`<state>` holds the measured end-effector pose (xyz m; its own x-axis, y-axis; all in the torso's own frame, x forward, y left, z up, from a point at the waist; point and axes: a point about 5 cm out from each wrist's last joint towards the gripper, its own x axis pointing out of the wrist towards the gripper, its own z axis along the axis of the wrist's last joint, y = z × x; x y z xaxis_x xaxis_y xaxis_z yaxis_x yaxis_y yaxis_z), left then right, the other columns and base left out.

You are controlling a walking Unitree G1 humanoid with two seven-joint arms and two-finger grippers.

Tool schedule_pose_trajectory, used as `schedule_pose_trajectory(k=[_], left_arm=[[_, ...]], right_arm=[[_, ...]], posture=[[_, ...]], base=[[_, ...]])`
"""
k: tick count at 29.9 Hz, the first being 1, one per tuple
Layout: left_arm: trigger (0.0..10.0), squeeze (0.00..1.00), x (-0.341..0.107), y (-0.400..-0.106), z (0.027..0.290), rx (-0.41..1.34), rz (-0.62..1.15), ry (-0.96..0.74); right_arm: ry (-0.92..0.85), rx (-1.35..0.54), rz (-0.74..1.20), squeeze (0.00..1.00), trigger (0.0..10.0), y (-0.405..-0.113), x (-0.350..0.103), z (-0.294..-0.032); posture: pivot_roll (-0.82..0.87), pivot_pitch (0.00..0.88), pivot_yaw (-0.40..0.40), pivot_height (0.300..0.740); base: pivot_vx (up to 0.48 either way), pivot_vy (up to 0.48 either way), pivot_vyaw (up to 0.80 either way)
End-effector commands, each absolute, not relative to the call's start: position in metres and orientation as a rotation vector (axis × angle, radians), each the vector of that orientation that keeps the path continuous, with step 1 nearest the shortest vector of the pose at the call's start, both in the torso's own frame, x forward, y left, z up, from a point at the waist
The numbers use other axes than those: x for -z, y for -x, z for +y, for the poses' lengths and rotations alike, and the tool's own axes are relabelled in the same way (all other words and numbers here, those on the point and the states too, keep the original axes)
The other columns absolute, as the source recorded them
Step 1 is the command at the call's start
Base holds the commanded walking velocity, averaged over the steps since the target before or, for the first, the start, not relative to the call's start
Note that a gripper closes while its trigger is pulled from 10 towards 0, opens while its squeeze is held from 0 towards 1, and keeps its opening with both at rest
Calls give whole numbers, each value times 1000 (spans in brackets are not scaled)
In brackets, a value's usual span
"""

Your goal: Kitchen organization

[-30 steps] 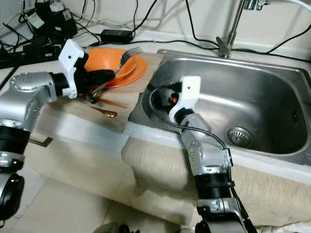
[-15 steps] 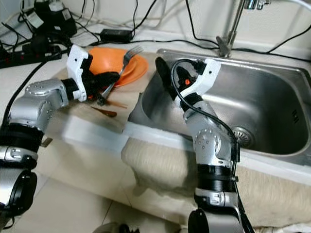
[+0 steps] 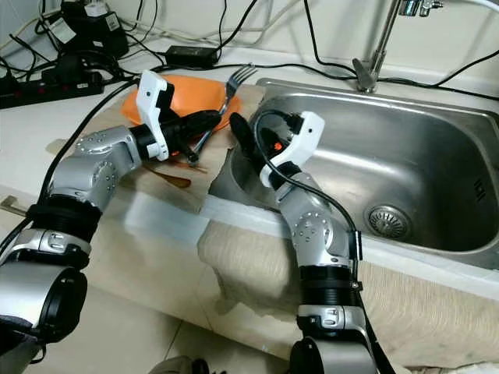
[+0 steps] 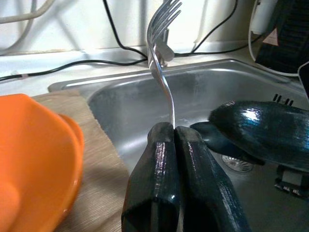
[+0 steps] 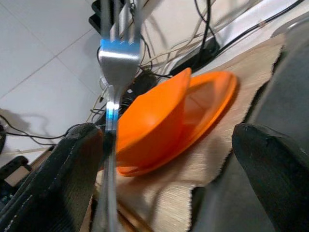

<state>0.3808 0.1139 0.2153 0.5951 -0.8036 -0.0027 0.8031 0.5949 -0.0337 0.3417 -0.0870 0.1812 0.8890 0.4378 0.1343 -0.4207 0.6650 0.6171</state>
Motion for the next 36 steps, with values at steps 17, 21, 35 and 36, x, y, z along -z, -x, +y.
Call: schedule_pose_trajectory(k=[17,21,35,36], left_arm=[[0,0,-222,-375,98,1024,-38,32],[0,0,-225,-370,94,1063,-53,25],[0,0,-222,-360,89,1114,-60,33],[0,0,-222,-359,89,1116,-62,34]], right_arm=[[-648,-549,-53,0,10000,-351,-201,-67],[-563,-510,-83,0,10000,-356,-202,-69],[-347,-296,-76,1000,10000,-372,-185,-86],[-346,-286,-71,1000,10000,-373,-183,-87]], posture=[[46,0,70,740],[47,0,69,740],[55,0,62,740],[55,0,62,740]], base=[[0,0,0],[0,0,0],[0,0,0],[0,0,0]])
